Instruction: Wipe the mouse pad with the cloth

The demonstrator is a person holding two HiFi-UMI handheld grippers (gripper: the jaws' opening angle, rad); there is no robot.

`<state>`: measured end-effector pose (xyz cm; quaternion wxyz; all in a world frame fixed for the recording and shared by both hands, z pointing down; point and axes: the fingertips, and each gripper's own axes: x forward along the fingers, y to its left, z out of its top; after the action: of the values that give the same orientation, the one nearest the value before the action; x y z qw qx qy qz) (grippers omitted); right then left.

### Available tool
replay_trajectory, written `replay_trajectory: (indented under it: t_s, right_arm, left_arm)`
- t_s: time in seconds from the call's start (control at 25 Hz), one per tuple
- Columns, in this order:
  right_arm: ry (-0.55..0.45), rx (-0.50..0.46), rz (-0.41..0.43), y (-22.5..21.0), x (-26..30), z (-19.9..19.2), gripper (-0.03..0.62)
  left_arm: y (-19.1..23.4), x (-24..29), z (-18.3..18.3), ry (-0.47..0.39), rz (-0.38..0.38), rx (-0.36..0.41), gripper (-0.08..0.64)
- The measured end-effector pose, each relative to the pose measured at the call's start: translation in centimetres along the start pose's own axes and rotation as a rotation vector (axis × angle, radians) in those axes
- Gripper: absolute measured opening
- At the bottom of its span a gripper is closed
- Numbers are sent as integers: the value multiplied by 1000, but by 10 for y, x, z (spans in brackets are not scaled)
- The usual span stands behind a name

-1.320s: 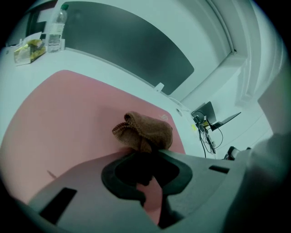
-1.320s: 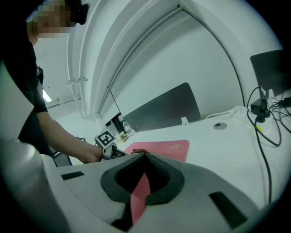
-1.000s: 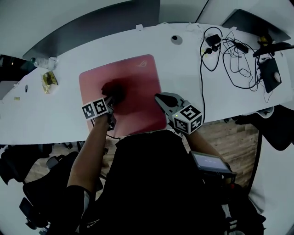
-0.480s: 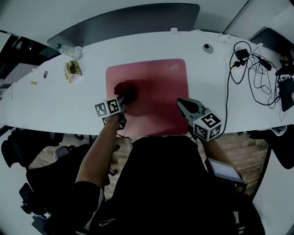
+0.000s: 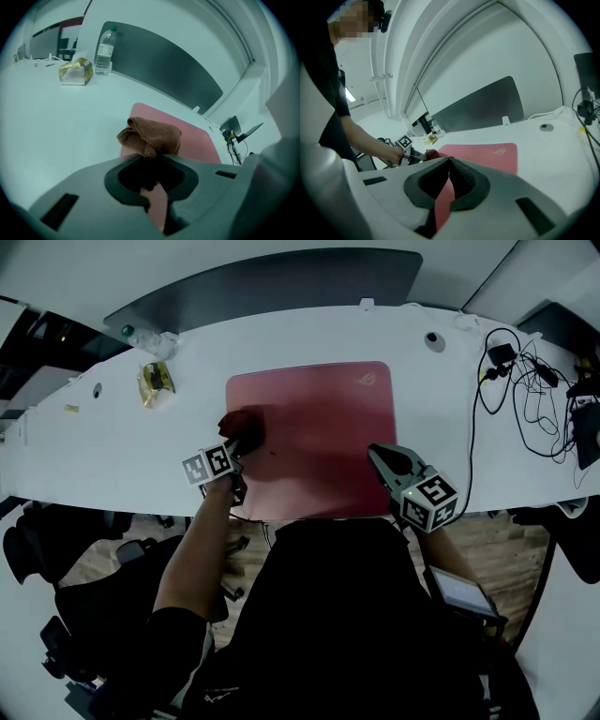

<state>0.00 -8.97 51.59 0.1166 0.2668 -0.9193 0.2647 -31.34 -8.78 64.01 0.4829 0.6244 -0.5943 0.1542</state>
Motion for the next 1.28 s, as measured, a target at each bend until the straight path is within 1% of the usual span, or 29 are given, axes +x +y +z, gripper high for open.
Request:
replay_trajectory:
  t_s: [0.2,0.4,0.56,0.64,0.72,0.8,0.92,1.04,1.16,1.28]
  right_arm:
    - [2,3,-8,3,-1,-2,26]
    - [-2,8,-17,1,-3,-3,26]
    - [-4,18,-32,-3,-10,-6,26]
    - [-6,23,-44,-7,-15,-8,26]
    - [-9,29,-56,-11,-20,-10,26]
    - [-13,35,-68,-14,-24,-11,26]
    - [-20,44,-81,-20,-29,-11,26]
    - [-28,51,-90,-24,-34,-11,26]
    - [-36,55,-91,-26,-36,-10,26]
    - [-40,57,-92,-30,-40,-10,26]
  left_arm:
    - [26,-11,11,-38,86,20,60]
    - [51,-20,30,-108,165,0,58]
    - [54,-28,61,-186,221,47,58]
    - [54,-28,73,-208,254,71,58]
    - [52,-22,78,-193,279,110,58]
    - [46,-11,77,-154,282,155,58]
    - [25,8,71,-97,245,204,58]
    - [-2,26,56,-29,201,280,58]
    - [-25,36,44,21,196,344,58]
    - [-38,46,37,42,190,379,58]
